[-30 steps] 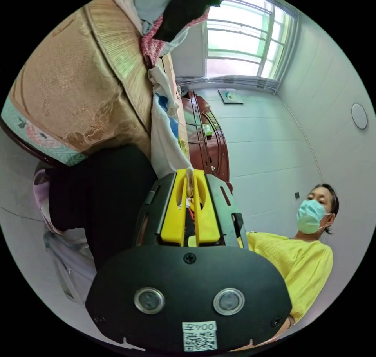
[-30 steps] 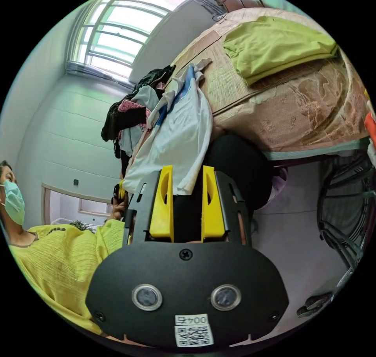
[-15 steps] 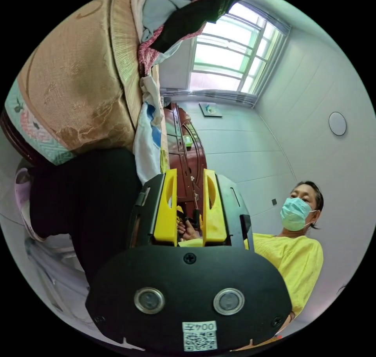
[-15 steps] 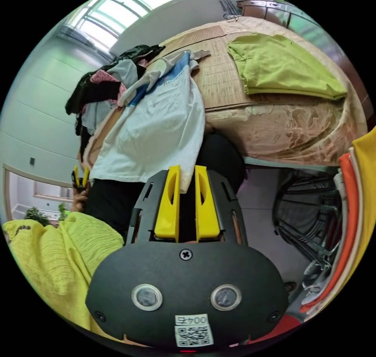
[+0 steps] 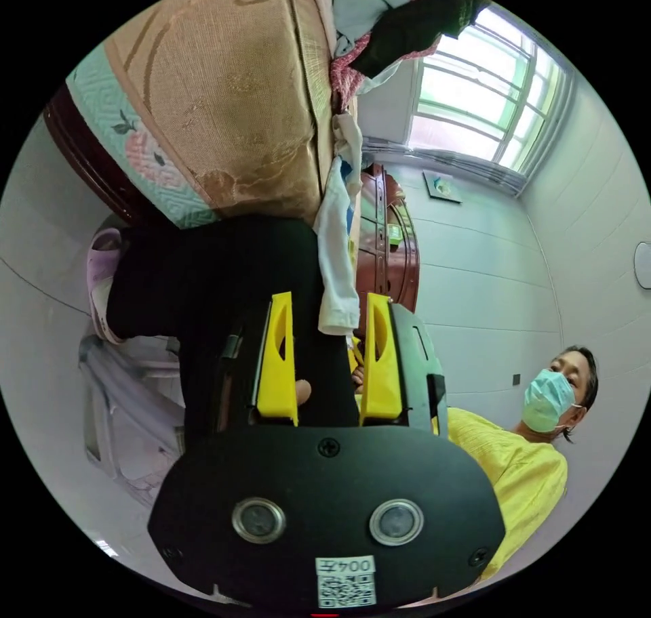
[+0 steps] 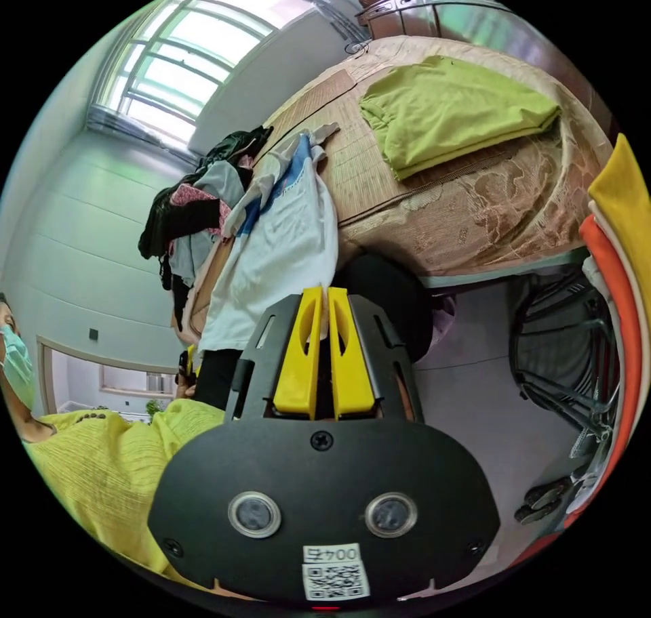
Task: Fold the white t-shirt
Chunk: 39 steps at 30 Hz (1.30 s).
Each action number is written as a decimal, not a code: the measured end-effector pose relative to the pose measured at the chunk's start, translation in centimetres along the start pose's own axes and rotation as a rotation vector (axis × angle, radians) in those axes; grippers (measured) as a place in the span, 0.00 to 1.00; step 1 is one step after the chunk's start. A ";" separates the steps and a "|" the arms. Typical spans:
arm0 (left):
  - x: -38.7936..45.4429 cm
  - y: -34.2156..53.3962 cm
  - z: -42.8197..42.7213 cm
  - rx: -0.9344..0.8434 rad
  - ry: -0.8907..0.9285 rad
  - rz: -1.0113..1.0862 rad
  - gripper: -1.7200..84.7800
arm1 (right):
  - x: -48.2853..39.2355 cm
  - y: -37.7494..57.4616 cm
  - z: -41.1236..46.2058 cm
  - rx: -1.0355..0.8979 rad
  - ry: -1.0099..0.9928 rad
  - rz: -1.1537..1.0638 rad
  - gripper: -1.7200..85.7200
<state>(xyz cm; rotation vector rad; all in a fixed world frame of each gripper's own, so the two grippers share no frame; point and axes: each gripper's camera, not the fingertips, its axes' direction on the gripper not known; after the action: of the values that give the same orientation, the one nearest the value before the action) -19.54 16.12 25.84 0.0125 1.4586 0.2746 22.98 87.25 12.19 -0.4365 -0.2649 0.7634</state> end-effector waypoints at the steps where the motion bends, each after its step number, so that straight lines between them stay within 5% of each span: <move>1: 0.1 0.0 0.2 0.002 0.002 0.000 0.19 | 0.2 -0.3 -0.4 0.005 -0.007 0.005 0.04; 16: 9.5 1.1 6.7 -0.019 -0.272 0.170 0.12 | 1.4 -4.7 -4.9 0.020 -0.093 0.032 0.03; 22: 13.0 -0.5 5.6 0.131 -0.055 0.185 0.05 | 2.0 -8.7 -9.7 0.131 -0.332 0.070 0.02; 28: 24.2 -2.8 3.5 0.273 0.178 0.449 0.04 | 1.4 -14.9 -17.4 0.327 -0.722 0.045 0.02; 35: 42.1 0.3 1.5 0.279 0.405 0.820 0.03 | -7.6 -19.0 -30.5 0.459 -0.918 -0.294 0.02; 39: 51.2 3.4 -0.1 0.338 0.362 0.935 0.03 | -12.1 -19.6 -37.3 0.533 -0.916 -0.471 0.02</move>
<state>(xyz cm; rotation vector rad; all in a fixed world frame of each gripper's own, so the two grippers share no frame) -15.80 29.23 -23.68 0.9788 1.7639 0.8122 40.79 55.47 -12.25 0.5042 -0.9530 0.4926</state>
